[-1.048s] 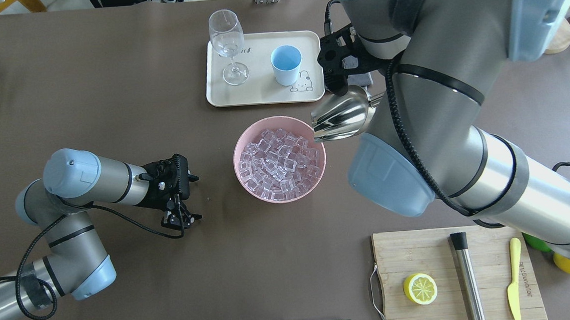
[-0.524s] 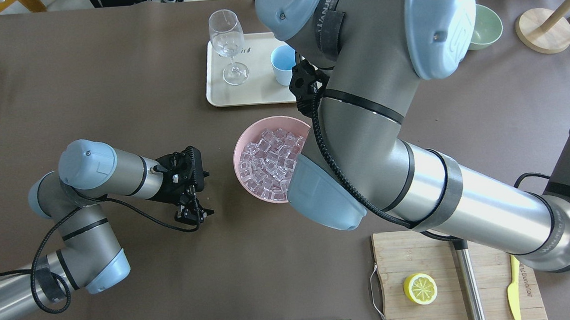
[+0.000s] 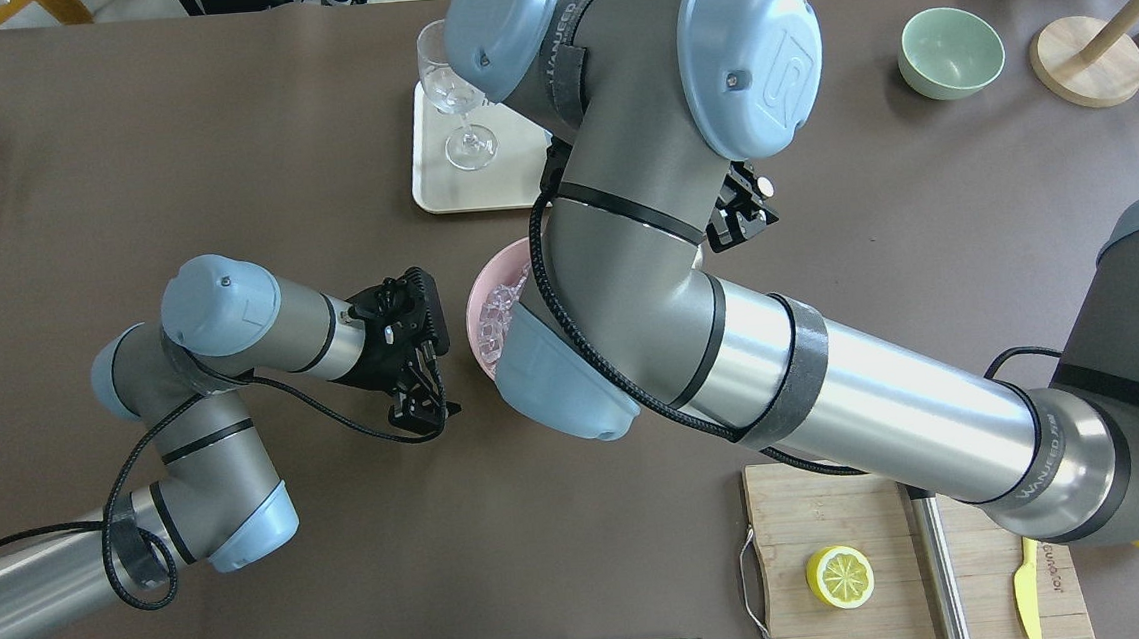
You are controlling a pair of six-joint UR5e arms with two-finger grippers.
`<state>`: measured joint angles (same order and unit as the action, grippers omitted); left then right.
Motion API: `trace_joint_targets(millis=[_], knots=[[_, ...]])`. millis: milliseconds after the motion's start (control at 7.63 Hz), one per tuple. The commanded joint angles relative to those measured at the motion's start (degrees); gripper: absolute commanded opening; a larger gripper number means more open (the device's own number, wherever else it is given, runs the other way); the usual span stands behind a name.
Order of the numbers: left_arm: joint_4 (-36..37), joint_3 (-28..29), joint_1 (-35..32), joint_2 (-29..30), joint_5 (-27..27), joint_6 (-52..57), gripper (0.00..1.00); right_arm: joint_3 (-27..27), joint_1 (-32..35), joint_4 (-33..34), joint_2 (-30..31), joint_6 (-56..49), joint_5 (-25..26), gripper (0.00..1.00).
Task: Put ice in cup with scoop
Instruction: 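Dip the scoop into the ice cubes with the right gripper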
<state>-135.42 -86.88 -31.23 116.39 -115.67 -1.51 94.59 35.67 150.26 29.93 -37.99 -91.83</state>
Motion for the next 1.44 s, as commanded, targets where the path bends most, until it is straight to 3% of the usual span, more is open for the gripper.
trace_joint_targets(millis=[0, 655, 1310], knots=[[3.50, 0.40, 0.03, 3.31, 0.18, 0.28, 0.99, -3.79, -0.77, -2.07, -1.10, 0.63, 0.33, 0.00], [3.41, 0.66, 0.03, 3.49, 0.18, 0.37, 0.99, -5.21, -4.64, -4.27, -1.02, 5.82, 1.39, 0.00], [3.41, 1.45, 0.11, 4.46, 0.18, 3.09, 0.99, -4.60, -4.91, -14.27, 3.80, 6.70, 1.74, 0.00]])
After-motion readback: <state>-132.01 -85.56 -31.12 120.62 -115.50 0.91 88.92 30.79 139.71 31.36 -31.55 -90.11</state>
